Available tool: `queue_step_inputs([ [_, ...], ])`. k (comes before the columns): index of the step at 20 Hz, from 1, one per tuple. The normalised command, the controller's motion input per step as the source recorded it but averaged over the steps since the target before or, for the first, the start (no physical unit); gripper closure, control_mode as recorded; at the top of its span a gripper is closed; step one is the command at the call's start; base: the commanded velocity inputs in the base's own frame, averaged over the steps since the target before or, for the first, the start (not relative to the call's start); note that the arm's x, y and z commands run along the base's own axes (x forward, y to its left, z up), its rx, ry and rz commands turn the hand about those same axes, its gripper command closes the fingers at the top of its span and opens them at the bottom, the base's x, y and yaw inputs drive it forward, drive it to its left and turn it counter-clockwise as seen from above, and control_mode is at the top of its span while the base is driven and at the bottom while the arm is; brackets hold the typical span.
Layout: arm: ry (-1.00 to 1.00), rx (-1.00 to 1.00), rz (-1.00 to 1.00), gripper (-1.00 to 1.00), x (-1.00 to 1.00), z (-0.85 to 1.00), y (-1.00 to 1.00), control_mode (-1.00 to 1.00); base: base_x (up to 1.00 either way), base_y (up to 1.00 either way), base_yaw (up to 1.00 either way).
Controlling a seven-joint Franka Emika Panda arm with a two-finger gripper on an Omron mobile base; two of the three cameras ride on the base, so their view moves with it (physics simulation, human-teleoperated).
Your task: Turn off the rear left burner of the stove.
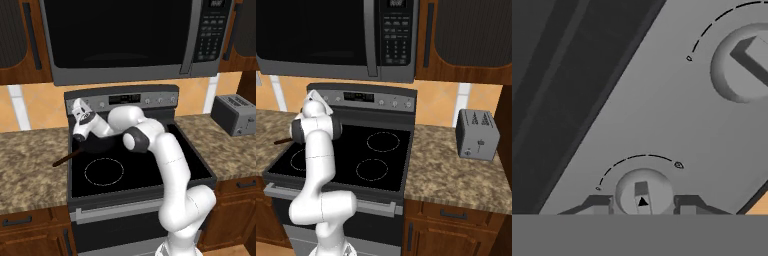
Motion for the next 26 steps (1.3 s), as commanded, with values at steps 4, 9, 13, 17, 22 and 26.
queue_step_inputs([
  [4,-0.13,0.33,0.03,1.00,0.00,0.09,-0.14,-1.00,0.00,0.00,0.00],
  [9,-0.09,0.38,0.04,1.00,0.00,0.06,-0.14,-1.00,0.00,0.00,0.00],
  [13,-0.13,0.38,0.08,1.00,0.00,0.00,-0.12,-1.00,0.00,0.00,0.00],
  [17,-0.14,0.40,0.10,1.00,0.00,0.00,-0.11,-1.00,0.00,0.00,0.00],
  [22,-0.15,0.43,0.09,1.00,0.00,0.01,-0.09,-1.00,0.00,0.00,0.00],
  [26,-0.11,0.46,0.07,1.00,0.00,0.06,-0.07,-1.00,0.00,0.00,0.00],
])
